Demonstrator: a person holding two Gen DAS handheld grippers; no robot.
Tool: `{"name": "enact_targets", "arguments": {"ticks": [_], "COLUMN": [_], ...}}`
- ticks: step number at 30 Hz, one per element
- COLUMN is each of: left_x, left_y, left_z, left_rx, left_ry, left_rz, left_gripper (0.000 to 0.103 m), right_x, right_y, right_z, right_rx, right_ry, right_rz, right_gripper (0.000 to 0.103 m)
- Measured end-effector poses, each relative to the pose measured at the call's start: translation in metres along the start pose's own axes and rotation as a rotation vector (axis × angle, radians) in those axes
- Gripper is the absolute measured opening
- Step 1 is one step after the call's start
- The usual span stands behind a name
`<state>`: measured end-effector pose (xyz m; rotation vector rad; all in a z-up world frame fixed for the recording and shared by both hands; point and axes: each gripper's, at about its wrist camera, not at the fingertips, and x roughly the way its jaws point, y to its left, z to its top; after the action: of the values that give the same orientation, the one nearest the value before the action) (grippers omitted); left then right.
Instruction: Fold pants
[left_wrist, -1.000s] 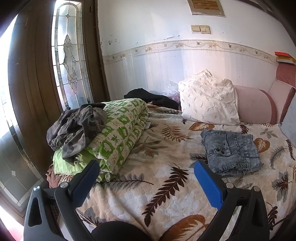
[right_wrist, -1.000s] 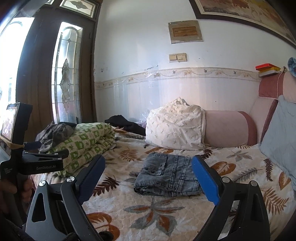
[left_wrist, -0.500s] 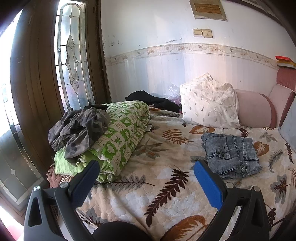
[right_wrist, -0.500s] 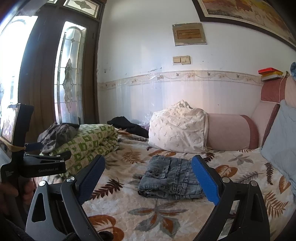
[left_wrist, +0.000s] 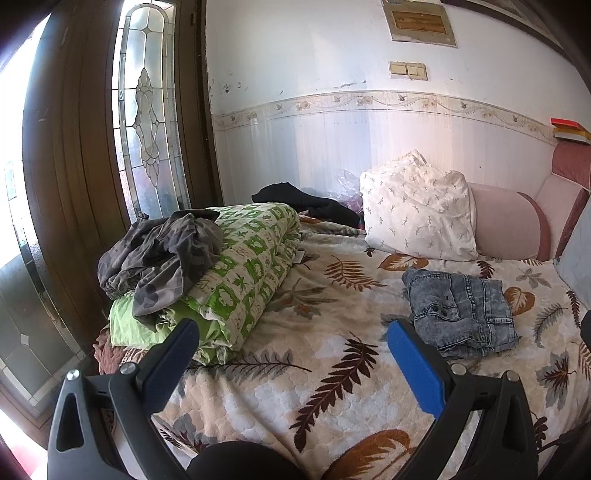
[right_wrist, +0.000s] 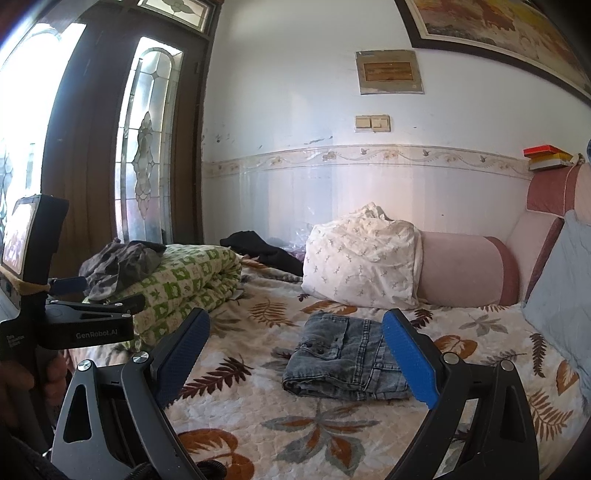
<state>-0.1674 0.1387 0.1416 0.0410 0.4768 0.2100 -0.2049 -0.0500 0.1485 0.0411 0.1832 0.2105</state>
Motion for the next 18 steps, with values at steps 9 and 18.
{"name": "enact_targets", "arguments": {"ticks": [9,18], "left_x": [-0.001,-0.003], "left_y": [0.003,0.008], "left_z": [-0.001,-0.004], "left_rx": [-0.006,-0.013], "left_ry": [0.002,0.003], "left_rz": [-0.001,-0.001], "left_gripper": [0.103,0.103], "right_x": [0.001,0.0], "right_y": [0.01,0.018], "right_z": [0.002,0.003], "right_rx": [-0.018,-0.028], "right_ry": [-0.001,-0.003], "right_rz": [0.008,0.01], "right_gripper": [0.095,0.095]}}
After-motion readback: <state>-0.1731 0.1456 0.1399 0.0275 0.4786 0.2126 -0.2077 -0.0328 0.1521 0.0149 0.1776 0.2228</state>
